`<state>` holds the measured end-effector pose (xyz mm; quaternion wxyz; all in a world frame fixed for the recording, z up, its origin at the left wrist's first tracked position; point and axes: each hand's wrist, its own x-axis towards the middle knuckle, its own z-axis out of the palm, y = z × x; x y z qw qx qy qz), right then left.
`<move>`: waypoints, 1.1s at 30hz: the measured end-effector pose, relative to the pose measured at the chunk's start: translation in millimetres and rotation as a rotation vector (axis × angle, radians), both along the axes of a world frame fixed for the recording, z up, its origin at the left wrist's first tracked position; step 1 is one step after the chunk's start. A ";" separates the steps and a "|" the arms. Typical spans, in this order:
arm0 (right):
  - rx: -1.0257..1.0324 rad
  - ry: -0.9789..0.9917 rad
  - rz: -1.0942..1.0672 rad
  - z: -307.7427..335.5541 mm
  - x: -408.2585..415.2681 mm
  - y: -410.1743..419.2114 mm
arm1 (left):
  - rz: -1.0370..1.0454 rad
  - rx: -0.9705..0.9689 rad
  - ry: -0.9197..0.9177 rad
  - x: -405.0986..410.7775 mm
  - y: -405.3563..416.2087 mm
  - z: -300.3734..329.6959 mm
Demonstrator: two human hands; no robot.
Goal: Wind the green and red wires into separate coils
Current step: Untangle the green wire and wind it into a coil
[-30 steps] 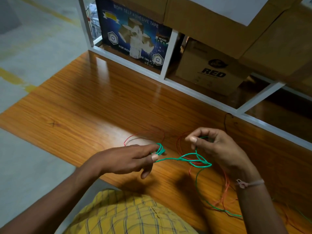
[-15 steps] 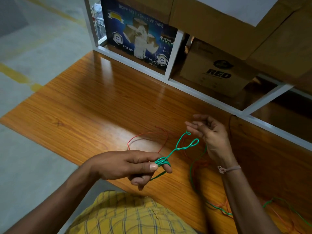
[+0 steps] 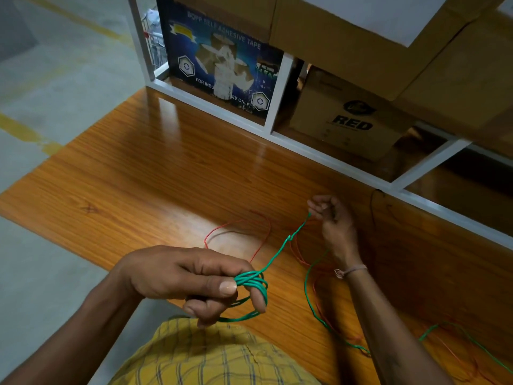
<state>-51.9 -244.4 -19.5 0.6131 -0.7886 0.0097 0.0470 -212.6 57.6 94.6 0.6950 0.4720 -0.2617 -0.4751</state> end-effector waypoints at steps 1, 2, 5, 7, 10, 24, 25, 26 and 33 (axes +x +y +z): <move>0.002 0.008 0.009 -0.2 0.5 0.4 | 0.001 -0.009 -0.005 -0.9 0.9 0.3; 0.004 0.019 0.018 -1.1 1.5 0.6 | 0.003 -0.004 -0.020 -1.3 2.0 0.2; 0.047 0.056 0.041 -3.2 2.2 0.0 | 0.028 0.011 -0.031 -3.2 3.1 -4.5; 0.121 0.070 0.032 -3.8 1.1 -1.7 | 0.088 -0.058 0.016 -6.1 1.1 -10.3; 0.197 0.083 0.018 -5.5 -0.8 -7.0 | 0.252 -0.306 0.110 -9.4 -4.1 -20.5; -0.511 -0.303 0.505 -10.8 -68.3 12.5 | 0.965 -0.296 0.306 19.4 -20.3 -26.6; -0.490 -0.305 0.492 -8.5 -71.0 15.2 | 0.963 -0.247 0.285 20.3 -21.3 -28.1; -0.452 -0.290 0.474 -4.8 -72.8 17.2 | 0.954 -0.199 0.261 20.9 -22.5 -29.1; -0.032 0.057 0.512 21.6 -74.3 22.6 | 0.752 0.128 -0.026 17.9 -25.6 -37.2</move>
